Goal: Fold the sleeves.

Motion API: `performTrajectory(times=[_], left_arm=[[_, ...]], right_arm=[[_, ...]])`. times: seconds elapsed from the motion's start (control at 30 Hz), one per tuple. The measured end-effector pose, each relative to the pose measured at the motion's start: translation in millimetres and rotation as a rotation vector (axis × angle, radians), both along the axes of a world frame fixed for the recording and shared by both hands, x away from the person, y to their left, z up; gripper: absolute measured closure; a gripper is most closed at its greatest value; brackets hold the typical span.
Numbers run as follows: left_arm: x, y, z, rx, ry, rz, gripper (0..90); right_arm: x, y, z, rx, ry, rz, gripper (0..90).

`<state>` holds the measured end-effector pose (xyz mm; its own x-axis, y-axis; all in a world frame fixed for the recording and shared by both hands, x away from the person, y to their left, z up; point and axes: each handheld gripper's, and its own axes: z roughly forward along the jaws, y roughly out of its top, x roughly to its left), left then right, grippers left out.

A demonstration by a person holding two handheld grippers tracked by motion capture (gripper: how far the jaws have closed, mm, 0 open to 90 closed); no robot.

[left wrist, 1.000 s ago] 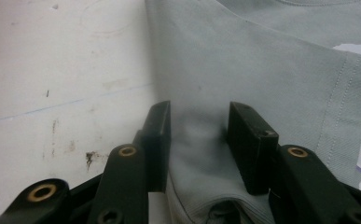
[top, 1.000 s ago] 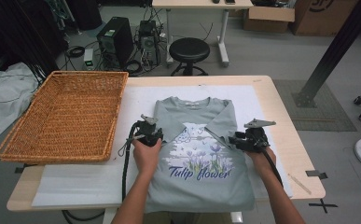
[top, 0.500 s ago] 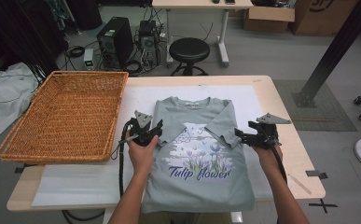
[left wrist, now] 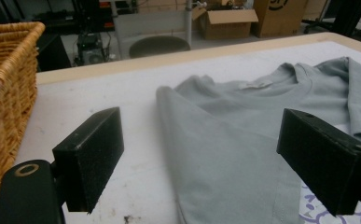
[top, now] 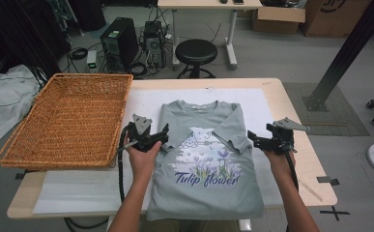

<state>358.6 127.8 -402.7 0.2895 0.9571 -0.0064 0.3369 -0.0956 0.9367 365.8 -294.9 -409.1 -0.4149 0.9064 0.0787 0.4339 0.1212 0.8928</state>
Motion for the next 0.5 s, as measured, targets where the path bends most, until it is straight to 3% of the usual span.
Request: performTrajectory(times=[0.23, 0.5], left_arm=[[-7.7, 4.0, 13.3, -0.028, -0.017, 0.005, 15.3], [-9.4, 5.6, 17.5, -0.037, -0.019, 0.004, 15.4]], right_arm=[[-4.0, -5.5, 9.3, 0.022, -0.016, -0.014, 14.8], [-6.3, -3.6, 13.3, 0.015, -0.029, -0.013, 14.8]])
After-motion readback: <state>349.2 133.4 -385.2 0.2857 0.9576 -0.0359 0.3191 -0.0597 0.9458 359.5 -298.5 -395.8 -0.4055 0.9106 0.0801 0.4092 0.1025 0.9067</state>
